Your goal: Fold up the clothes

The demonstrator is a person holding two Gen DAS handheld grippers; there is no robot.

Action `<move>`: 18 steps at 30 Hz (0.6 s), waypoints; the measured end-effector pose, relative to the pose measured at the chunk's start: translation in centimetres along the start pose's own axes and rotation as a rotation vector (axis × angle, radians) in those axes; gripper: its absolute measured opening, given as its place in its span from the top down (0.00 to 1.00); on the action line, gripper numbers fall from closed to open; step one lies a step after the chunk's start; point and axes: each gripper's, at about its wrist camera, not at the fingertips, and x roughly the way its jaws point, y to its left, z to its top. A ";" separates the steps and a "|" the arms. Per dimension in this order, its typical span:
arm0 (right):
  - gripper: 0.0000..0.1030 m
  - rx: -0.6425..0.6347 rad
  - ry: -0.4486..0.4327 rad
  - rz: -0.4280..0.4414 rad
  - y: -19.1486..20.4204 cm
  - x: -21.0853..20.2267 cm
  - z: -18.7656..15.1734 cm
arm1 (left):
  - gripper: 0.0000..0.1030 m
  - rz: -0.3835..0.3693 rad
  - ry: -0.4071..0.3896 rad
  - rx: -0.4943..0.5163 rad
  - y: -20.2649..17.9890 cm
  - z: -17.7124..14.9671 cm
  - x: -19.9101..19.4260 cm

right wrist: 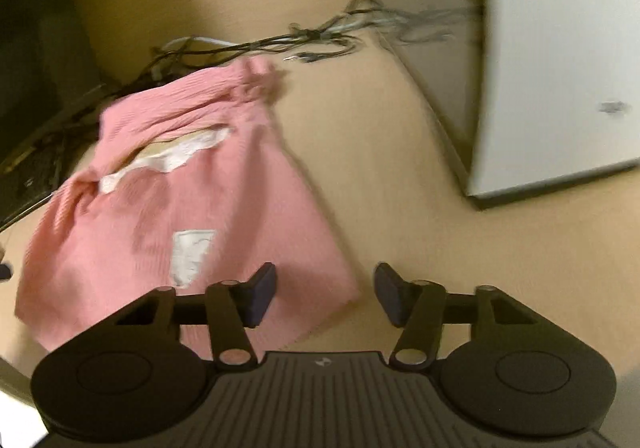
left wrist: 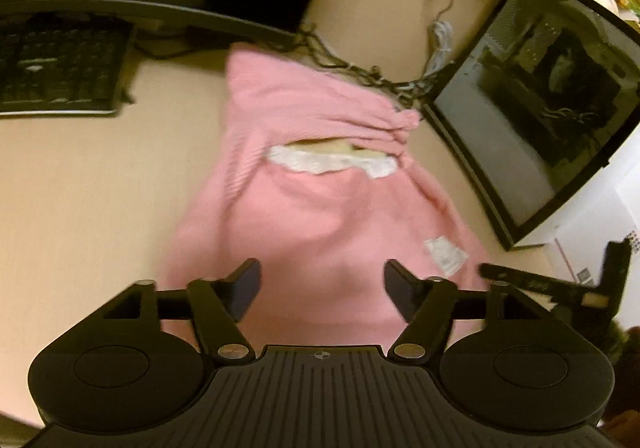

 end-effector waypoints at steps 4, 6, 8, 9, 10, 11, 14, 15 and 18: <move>0.91 -0.101 -0.058 0.078 3.1 -1.3 1.1 | 0.22 -0.054 0.015 -0.063 -0.6 1.4 3.4; 0.92 -0.147 -0.113 0.087 3.4 -3.6 1.6 | 0.22 -0.064 0.027 -0.081 -0.6 2.2 4.8; 0.92 -0.177 -0.144 0.086 3.0 -5.5 1.9 | 0.20 -0.038 0.036 -0.070 -0.6 2.5 5.9; 0.91 -0.185 -0.124 0.062 2.4 -5.5 1.8 | 0.20 -0.015 0.051 -0.067 -0.4 2.4 6.4; 0.90 -0.198 -0.085 0.028 1.8 -5.0 1.3 | 0.20 0.009 0.067 -0.064 -0.1 2.3 6.9; 0.89 -0.211 -0.047 -0.007 1.2 -4.5 0.8 | 0.20 0.035 0.088 -0.063 0.3 2.0 7.3; 0.86 -0.231 0.030 -0.076 -0.2 -3.8 -0.4 | 0.18 0.076 0.111 -0.046 1.2 1.3 7.1; 0.84 -0.238 0.034 -0.084 -0.3 -4.1 -0.6 | 0.18 0.084 0.112 -0.037 1.5 1.1 6.9; 0.71 -0.328 -0.007 -0.102 1.1 -5.4 0.0 | 0.17 0.131 0.118 0.021 1.9 0.4 5.5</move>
